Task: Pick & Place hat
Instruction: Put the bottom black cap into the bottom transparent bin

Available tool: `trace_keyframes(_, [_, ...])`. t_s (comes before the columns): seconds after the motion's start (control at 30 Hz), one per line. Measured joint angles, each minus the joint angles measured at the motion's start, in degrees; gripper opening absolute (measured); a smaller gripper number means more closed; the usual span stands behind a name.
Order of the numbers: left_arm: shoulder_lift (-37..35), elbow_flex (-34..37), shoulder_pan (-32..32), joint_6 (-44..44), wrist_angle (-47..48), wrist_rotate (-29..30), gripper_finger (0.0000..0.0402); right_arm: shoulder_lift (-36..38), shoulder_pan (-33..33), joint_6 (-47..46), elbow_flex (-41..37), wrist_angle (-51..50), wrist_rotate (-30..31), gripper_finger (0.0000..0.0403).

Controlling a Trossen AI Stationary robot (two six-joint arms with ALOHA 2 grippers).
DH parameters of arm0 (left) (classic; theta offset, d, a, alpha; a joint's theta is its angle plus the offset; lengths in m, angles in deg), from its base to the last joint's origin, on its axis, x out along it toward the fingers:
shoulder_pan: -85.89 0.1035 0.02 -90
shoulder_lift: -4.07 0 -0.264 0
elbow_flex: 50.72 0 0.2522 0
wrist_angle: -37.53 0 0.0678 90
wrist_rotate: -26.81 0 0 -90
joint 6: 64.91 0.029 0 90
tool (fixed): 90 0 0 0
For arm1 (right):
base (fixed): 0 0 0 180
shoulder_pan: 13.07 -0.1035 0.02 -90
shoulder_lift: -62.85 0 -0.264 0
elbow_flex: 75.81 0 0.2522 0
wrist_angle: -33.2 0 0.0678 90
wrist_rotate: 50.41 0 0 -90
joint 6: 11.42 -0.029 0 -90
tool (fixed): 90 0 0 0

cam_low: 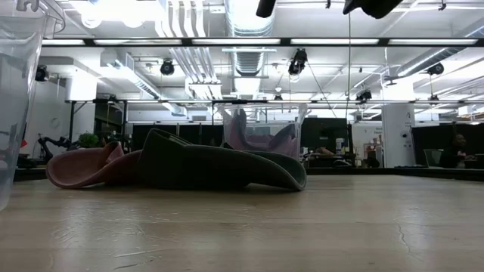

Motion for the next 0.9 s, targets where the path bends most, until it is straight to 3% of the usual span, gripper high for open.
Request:
trace_keyframes(0.1, [0.04,0.55,0.00,0.00,0.52,0.02,0.0000,0.00,-0.06,0.15,0.81,-3.15,-0.76,0.0023])
trace_keyframes(0.4, [-0.66,0.29,0.00,-1.33,5.40,4.16,0.0004,0.00,-0.02,-3.29,0.84,-3.83,-1.18,0.0012])
trace_keyframes(0.67, [-3.80,-1.74,-0.02,-1.80,18.28,11.77,0.0080,0.08,0.86,-7.89,0.82,-6.26,-1.20,0.0010])
trace_keyframes(0.9, [-8.81,-1.78,0.00,-2.98,21.94,17.34,0.0121,0.09,2.19,-13.35,0.78,-14.52,-1.50,0.0010])
